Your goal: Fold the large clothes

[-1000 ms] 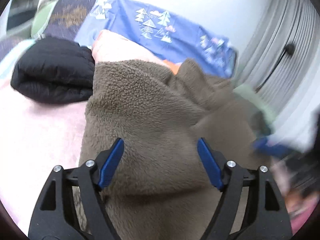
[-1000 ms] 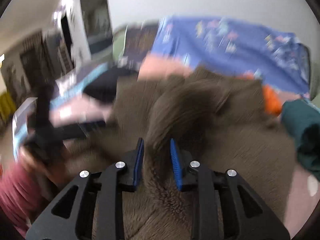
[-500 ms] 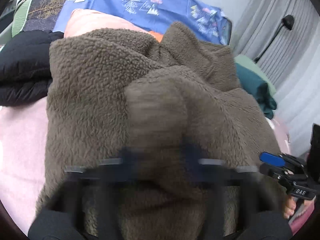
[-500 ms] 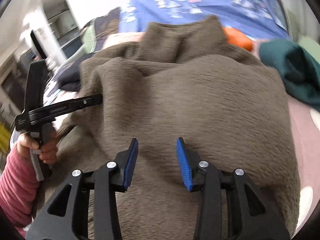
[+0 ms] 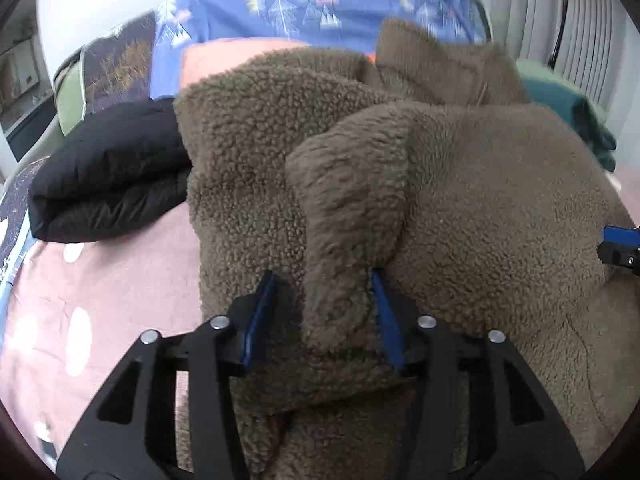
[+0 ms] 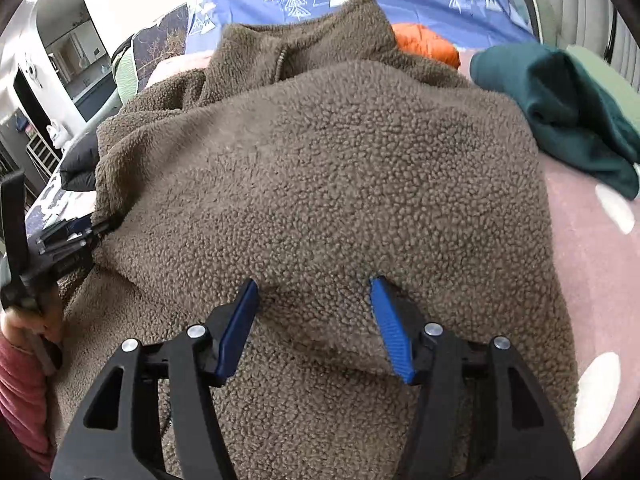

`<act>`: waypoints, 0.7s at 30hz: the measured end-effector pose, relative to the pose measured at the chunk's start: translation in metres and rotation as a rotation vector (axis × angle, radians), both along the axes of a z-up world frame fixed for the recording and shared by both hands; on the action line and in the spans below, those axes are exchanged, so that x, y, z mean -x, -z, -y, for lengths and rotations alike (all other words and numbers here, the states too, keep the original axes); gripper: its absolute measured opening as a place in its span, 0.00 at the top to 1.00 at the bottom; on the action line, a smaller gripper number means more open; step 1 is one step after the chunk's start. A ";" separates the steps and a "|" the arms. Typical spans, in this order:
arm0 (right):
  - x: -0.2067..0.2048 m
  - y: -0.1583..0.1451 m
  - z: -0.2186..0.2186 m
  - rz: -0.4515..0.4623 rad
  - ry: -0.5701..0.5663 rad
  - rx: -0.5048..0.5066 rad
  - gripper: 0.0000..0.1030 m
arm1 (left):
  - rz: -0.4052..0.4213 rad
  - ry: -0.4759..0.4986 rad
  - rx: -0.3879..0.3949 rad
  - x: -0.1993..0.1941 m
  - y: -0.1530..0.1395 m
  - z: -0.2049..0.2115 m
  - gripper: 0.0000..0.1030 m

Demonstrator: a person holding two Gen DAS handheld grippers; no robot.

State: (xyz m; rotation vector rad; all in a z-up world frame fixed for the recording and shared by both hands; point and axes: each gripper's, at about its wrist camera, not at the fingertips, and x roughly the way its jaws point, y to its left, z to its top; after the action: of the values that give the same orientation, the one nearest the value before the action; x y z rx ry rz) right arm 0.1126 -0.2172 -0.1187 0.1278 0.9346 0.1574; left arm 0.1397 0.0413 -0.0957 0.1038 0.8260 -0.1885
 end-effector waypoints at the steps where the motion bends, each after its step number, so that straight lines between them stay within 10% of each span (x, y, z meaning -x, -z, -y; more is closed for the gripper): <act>1: 0.002 -0.005 0.001 0.013 0.001 -0.008 0.42 | 0.005 -0.006 -0.006 0.001 -0.005 0.001 0.49; 6: 0.013 -0.026 0.018 0.123 0.028 -0.031 0.42 | 0.116 -0.030 0.015 0.015 -0.057 0.003 0.48; 9: -0.008 0.002 0.032 -0.018 0.174 0.090 0.42 | 0.171 -0.035 0.090 0.023 -0.076 0.002 0.49; 15: -0.006 0.002 0.037 -0.022 0.172 0.070 0.44 | -0.017 -0.016 -0.055 0.002 0.001 0.031 0.47; 21: -0.011 -0.036 0.095 0.047 0.233 0.035 0.42 | -0.030 -0.039 0.062 0.001 0.006 0.018 0.43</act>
State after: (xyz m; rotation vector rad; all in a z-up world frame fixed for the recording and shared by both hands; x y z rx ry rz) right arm 0.1239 -0.3122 -0.0828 0.1983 0.8679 -0.0710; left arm 0.1388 0.0237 -0.1018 0.0265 0.8509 -0.1787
